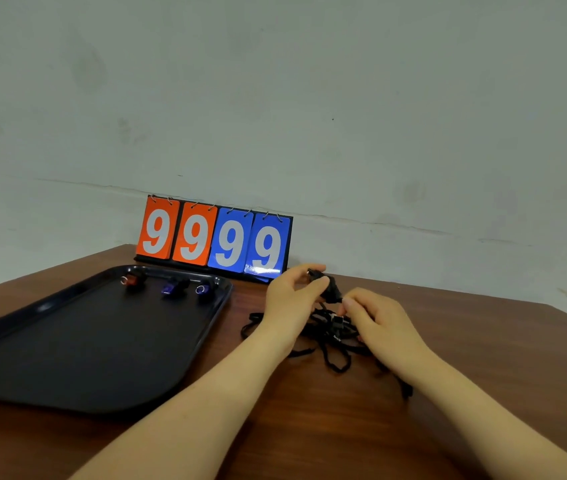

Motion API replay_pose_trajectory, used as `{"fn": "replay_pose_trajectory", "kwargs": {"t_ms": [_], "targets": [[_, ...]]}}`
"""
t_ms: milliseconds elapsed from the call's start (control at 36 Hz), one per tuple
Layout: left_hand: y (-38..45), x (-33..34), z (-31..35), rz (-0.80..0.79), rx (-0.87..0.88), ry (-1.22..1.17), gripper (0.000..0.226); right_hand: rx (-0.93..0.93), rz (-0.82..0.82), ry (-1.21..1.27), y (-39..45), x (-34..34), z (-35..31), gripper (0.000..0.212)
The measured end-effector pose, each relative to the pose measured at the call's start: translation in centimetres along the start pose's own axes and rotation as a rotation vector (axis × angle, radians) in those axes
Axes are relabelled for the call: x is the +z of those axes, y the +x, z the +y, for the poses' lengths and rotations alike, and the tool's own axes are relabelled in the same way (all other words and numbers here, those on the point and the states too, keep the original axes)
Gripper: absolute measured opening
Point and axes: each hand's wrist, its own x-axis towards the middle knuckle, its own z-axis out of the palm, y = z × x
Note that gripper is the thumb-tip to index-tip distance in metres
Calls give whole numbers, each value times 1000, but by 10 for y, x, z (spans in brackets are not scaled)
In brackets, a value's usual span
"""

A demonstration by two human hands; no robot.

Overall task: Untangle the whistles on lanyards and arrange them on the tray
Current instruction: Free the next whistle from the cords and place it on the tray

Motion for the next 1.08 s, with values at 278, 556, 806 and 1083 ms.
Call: {"fn": "replay_pose_trajectory", "kwargs": {"t_ms": [278, 556, 806, 1083], "targets": [[3, 3, 1, -91, 77, 230, 19, 19, 231, -31, 1, -3, 11, 19], [8, 1, -2, -61, 34, 344, 20, -124, 253, -116, -1, 2, 4, 16], [7, -4, -2, -60, 41, 291, 21, -8, 250, 11, -3, 5, -4, 21], [4, 0, 4, -233, -10, 108, 18, 321, 291, 473, 1, -4, -6, 26]]}}
